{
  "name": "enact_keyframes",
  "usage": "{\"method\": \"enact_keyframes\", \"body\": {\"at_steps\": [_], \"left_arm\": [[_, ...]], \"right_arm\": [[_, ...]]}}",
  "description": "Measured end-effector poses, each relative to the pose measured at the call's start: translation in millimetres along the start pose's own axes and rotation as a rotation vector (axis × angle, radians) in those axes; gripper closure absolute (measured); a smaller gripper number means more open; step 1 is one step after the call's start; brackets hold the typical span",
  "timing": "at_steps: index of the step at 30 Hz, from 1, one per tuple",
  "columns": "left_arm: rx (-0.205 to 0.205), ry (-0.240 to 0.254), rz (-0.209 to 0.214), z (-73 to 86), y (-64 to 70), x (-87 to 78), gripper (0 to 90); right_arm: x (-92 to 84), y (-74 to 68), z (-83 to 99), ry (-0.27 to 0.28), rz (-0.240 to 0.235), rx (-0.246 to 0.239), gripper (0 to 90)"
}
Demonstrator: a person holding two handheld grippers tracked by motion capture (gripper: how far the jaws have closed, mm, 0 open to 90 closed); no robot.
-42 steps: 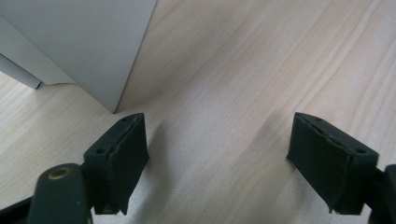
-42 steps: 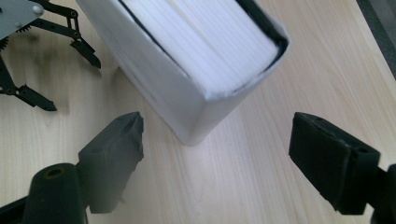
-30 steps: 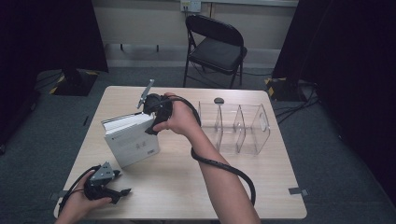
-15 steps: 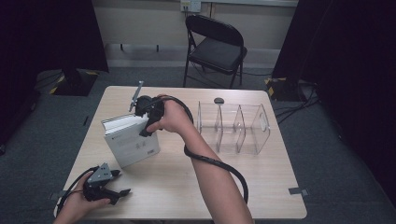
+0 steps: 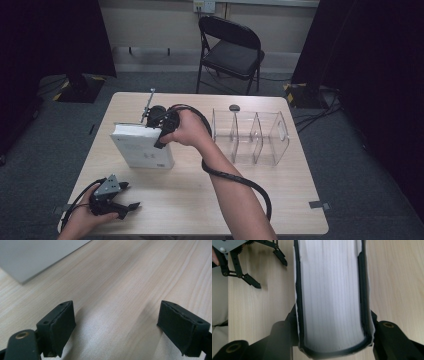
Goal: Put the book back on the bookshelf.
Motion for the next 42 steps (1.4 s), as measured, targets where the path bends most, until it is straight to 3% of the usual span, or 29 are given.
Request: {"method": "enact_keyframes", "body": {"at_steps": [17, 24, 30, 39, 42], "left_arm": [[0.003, -0.005, 0.010, -0.9, -0.8, 1.9, 12.4], [0.004, 0.001, 0.015, -1.1, -1.2, 2.7, 12.2], [0.004, 0.002, 0.015, -1.1, -1.2, 2.8, 12.2], [0.005, 0.005, 0.015, -1.2, -1.3, 3.6, 11.8], [0.005, 0.006, 0.015, -1.2, -1.3, 3.6, 11.8]], "right_arm": [[-43.8, -19.0, 48.4, -0.042, 0.037, 0.143, 52.1], [-55.8, -27.4, 58.9, -0.060, 0.058, 0.142, 51.9], [-57.2, -28.1, 67.9, -0.035, 0.066, 0.154, 50.0], [-46.6, -28.1, 60.2, -0.054, 0.058, 0.135, 44.4], [-34.8, -25.6, 59.5, -0.094, 0.047, 0.131, 44.2]]}}
Point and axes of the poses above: each handheld gripper's, and its own axes: x roughly forward along the jaws, z roughly out of its underside, y roughly to its right, the point moved 7 cm from there along x, roughly forward along the jaws, and after that the axes turned 15 degrees about y, right-handed, at the moved point
